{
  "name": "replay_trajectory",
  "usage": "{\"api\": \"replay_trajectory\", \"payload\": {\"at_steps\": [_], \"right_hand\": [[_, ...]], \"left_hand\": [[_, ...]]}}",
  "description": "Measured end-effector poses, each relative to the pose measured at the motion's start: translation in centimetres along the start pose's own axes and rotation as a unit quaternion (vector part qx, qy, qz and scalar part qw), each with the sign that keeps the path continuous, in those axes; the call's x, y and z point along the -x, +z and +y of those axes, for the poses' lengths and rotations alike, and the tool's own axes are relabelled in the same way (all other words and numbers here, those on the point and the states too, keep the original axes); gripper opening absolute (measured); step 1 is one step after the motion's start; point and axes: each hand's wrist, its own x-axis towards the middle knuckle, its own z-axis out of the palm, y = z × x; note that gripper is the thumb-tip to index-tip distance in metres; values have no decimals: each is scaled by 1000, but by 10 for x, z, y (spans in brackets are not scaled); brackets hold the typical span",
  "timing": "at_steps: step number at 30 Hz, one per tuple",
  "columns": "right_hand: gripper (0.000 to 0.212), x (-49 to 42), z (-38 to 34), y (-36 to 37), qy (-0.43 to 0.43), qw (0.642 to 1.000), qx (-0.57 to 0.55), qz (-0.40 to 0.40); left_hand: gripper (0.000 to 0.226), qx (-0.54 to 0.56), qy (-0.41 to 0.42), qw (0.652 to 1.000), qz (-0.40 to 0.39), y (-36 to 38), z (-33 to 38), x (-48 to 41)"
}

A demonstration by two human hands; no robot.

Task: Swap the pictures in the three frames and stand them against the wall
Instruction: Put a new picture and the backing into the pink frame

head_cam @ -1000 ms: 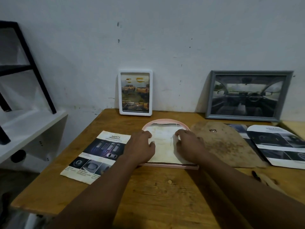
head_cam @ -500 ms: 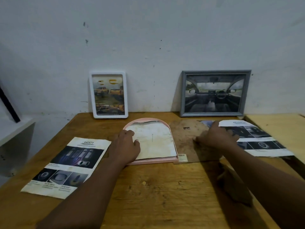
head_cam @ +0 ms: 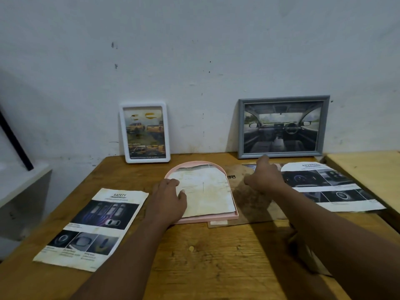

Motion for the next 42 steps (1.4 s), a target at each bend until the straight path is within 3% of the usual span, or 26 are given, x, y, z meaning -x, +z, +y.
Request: {"api": "replay_trajectory", "payload": {"at_steps": [10, 16, 19, 24, 30, 35, 38, 42], "right_hand": [[94, -3, 7, 9, 46, 994, 95, -9], [118, -13, 8, 4, 64, 995, 66, -44], [120, -16, 6, 0, 71, 995, 42, -53], [106, -19, -6, -14, 58, 996, -50, -45], [62, -20, -4, -43, -52, 996, -53, 52], [41, -34, 15, -84, -17, 983, -148, 109], [33, -26, 9, -79, -6, 975, -210, 69], [30, -2, -5, -41, -24, 982, -187, 9]], "left_hand": [[49, -60, -4, 998, -6, -22, -40, -3], [50, -58, -4, 998, -5, -21, -40, -5], [49, -50, -4, 999, -6, -19, -41, -5], [49, -48, -7, 999, -6, -21, -39, -5], [48, -34, -6, 999, -12, -22, -40, -4], [48, -11, -6, 1000, -3, -16, -28, -2], [46, 16, 7, 1000, -5, -9, -6, 2], [42, 68, 6, 997, -21, -7, 14, 3]]}}
